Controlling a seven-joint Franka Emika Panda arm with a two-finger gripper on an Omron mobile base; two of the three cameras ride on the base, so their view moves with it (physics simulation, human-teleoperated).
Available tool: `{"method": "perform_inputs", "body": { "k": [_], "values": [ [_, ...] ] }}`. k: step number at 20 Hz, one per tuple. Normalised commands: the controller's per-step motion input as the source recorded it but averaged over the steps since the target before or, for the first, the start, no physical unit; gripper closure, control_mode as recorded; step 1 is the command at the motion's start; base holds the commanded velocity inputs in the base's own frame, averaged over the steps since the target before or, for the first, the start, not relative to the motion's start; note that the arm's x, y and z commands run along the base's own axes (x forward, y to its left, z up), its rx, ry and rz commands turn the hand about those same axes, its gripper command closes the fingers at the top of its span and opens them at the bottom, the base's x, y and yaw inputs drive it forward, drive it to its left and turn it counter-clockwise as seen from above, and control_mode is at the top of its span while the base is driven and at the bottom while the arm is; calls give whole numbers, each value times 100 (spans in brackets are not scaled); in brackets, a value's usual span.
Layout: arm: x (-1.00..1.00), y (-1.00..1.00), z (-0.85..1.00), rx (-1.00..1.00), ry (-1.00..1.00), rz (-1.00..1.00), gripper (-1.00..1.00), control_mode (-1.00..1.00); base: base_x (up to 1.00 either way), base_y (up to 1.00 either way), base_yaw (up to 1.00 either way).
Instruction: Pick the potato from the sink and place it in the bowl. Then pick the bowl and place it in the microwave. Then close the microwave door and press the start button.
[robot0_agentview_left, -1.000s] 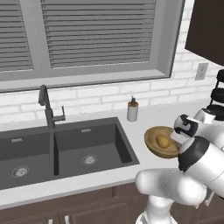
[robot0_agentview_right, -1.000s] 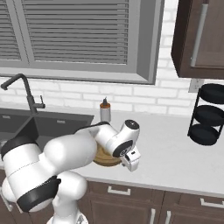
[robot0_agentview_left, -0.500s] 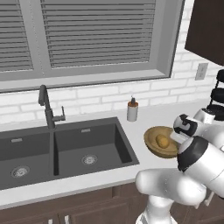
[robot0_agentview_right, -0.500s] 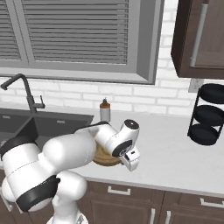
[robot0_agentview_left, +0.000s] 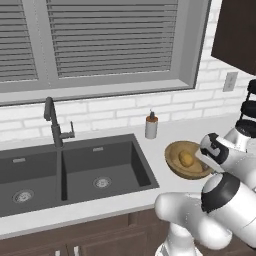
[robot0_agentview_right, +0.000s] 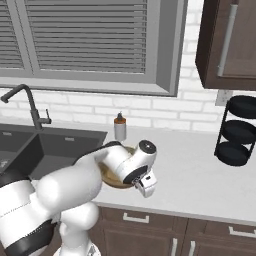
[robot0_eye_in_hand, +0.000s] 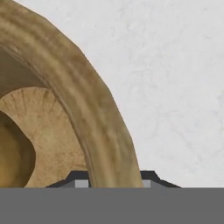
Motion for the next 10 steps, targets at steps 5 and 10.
{"method": "perform_inputs", "body": {
  "k": [5,10],
  "values": [
    [-21,11,49,0,0,-22,100,-100,0,0,0],
    [-35,5,78,5,0,-30,100,-100,0,0,0]
  ]
}}
